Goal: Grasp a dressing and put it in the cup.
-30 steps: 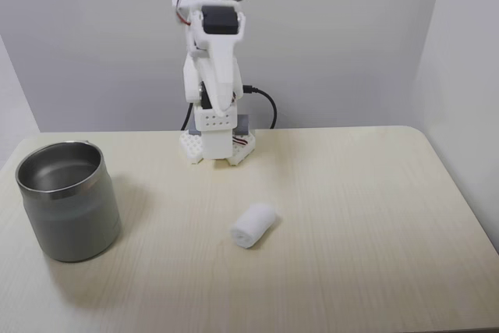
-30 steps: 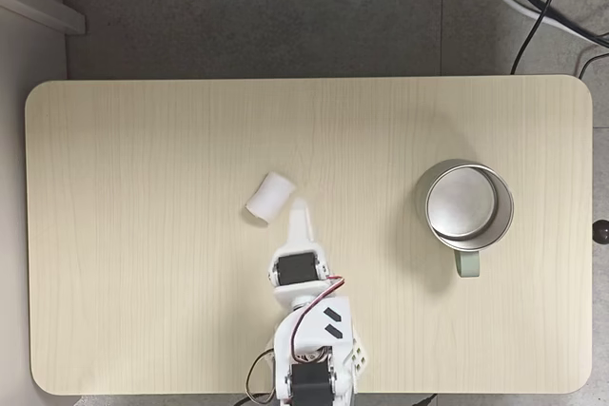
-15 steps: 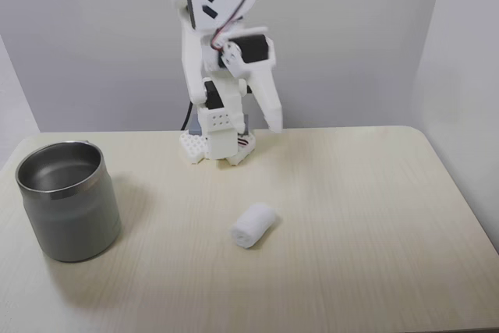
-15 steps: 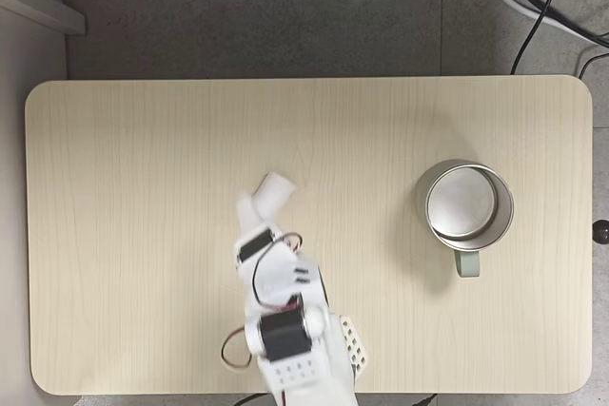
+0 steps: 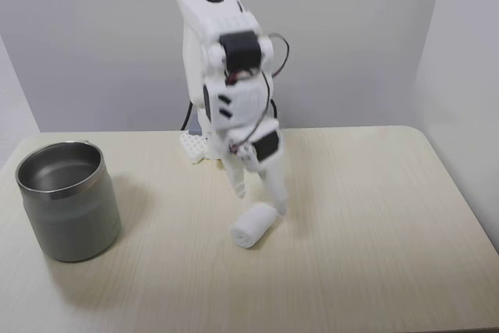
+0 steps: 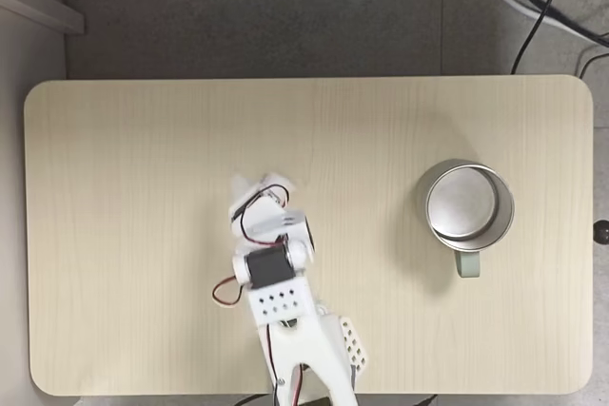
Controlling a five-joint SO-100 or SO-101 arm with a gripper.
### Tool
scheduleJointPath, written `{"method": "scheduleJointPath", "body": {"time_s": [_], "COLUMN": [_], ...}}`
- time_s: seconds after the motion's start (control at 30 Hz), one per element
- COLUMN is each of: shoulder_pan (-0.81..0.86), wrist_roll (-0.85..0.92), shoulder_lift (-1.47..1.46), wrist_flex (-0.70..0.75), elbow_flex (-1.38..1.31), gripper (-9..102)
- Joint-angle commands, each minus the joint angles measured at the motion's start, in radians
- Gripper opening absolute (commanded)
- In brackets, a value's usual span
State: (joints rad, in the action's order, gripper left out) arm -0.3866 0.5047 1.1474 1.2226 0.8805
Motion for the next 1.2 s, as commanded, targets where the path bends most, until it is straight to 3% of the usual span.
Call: {"method": "scheduleJointPath", "body": {"time_s": [0.0,0.23,0.43,0.53,0.63,0.97,1.17], "shoulder_pan": [0.003,0.029,0.026,0.026,0.026,0.017,0.028], "wrist_roll": [0.040,0.064,0.060,0.057,0.040,0.008,-0.023], "shoulder_lift": [0.077,0.265,0.290,0.290,0.288,0.222,-0.058], "wrist_flex": [-0.040,-0.140,-0.144,-0.147,-0.155,-0.160,0.029], "elbow_flex": [-0.008,-0.002,0.012,0.012,0.015,-0.003,0.055], "gripper": [31,29,27,18,0,0,0]}}
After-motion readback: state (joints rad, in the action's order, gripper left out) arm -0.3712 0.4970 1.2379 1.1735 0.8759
